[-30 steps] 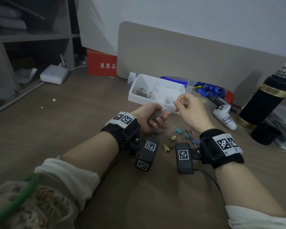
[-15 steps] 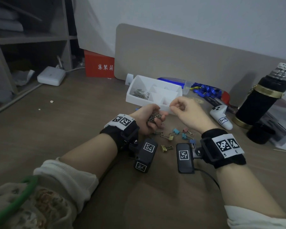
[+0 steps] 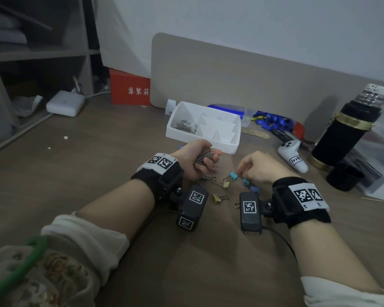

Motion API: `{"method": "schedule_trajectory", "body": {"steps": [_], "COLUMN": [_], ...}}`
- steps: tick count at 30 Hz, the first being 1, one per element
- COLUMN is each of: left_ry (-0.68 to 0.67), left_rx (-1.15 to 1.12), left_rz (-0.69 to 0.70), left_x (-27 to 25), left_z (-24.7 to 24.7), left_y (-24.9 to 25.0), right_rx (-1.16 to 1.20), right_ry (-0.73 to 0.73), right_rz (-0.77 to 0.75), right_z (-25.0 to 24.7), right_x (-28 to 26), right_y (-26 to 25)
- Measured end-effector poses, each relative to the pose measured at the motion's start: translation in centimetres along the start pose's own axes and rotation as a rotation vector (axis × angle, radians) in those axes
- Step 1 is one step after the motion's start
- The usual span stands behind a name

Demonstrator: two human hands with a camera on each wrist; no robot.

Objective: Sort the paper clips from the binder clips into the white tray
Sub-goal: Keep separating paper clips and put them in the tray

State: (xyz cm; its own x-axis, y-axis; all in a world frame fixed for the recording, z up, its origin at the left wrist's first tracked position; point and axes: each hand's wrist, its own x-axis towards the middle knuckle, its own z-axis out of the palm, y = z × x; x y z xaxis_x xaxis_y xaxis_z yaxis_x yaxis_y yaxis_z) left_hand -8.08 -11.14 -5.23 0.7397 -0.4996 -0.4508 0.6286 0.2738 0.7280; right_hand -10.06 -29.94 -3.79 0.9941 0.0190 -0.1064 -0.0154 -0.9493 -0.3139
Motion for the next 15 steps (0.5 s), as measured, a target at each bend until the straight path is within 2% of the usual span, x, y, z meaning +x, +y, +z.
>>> {"method": "schedule_trajectory", "body": {"steps": [9,13,15], "left_ry": [0.02,0.014,0.018], "left_rx": [-0.007,0.0,0.002], "left_rz": [0.001,-0.003,0.001], "left_x": [0.0,-0.04,-0.05], "left_z": [0.0,0.07,0.08], "left_y": [0.01,0.02,0.0], "right_rx": [-0.04,-0.154,-0.167], "right_ry": [0.021,-0.031,-0.009], "right_rz": [0.028,-0.019,-0.042], "right_z": [0.33,0.57,0.48], "right_x": [0.37,0.4,0.3], "right_y": [0.21,0.19,0.0]}}
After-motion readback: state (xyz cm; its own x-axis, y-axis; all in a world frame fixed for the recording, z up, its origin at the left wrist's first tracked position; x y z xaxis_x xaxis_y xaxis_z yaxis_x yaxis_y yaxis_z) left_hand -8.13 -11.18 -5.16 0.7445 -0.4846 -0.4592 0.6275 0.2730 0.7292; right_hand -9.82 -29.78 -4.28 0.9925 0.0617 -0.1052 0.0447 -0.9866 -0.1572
